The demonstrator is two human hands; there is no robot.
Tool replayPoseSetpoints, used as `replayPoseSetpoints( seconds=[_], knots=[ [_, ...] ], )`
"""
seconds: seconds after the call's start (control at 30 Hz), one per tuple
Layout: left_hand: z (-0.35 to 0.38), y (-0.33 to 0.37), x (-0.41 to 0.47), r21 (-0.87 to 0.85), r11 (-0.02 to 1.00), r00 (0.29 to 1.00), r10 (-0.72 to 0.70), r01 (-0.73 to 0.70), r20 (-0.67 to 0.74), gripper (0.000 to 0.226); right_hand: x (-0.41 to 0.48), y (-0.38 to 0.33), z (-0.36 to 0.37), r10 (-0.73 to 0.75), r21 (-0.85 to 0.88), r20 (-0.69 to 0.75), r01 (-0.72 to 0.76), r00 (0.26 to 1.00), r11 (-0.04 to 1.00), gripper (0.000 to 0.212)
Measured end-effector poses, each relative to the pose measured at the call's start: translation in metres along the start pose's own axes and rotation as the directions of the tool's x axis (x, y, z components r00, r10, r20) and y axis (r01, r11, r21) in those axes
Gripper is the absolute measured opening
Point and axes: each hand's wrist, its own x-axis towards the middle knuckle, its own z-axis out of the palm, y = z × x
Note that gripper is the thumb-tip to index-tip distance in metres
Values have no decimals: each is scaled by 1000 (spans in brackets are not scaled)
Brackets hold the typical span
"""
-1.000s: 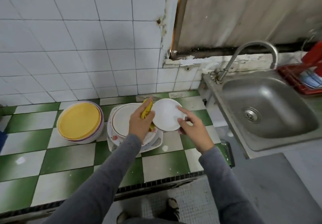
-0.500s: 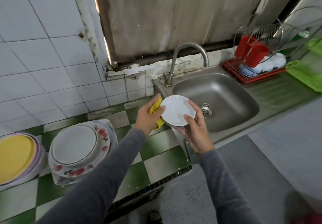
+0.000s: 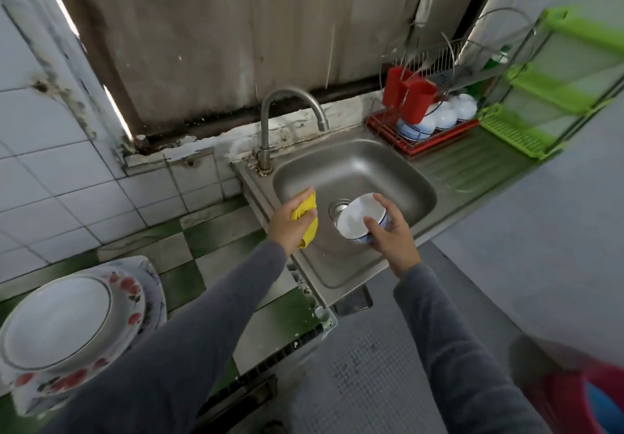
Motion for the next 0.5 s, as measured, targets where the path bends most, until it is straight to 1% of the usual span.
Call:
replayPoseSetpoints(
  seconds=[0.07, 0.13, 0.2, 0.33, 0.5],
  knots=[
    [7, 0, 3, 27, 1000, 1000, 6, -6, -2, 47, 12, 4, -10, -27, -152, -10, 25, 1000, 988, 46],
    [12, 0, 5, 54, 999, 1000, 5, -5, 3, 47, 22, 8, -18, -52, -297, -5, 48, 999, 954, 49],
    [15, 1, 6, 69, 998, 1000, 1, -1, 5, 47, 29, 7, -23, -57, -387, 7, 55, 998, 920, 52],
    [19, 5, 7, 67, 998, 1000, 11, -10, -5, 48, 34, 1, -26, -65, -491, 47, 79, 997, 867, 56],
    [17, 5, 11, 73, 997, 1000, 7, -5, -26, 48, 31, -11, -23, -68, -508, 106, 113, 992, 854, 61]
  ],
)
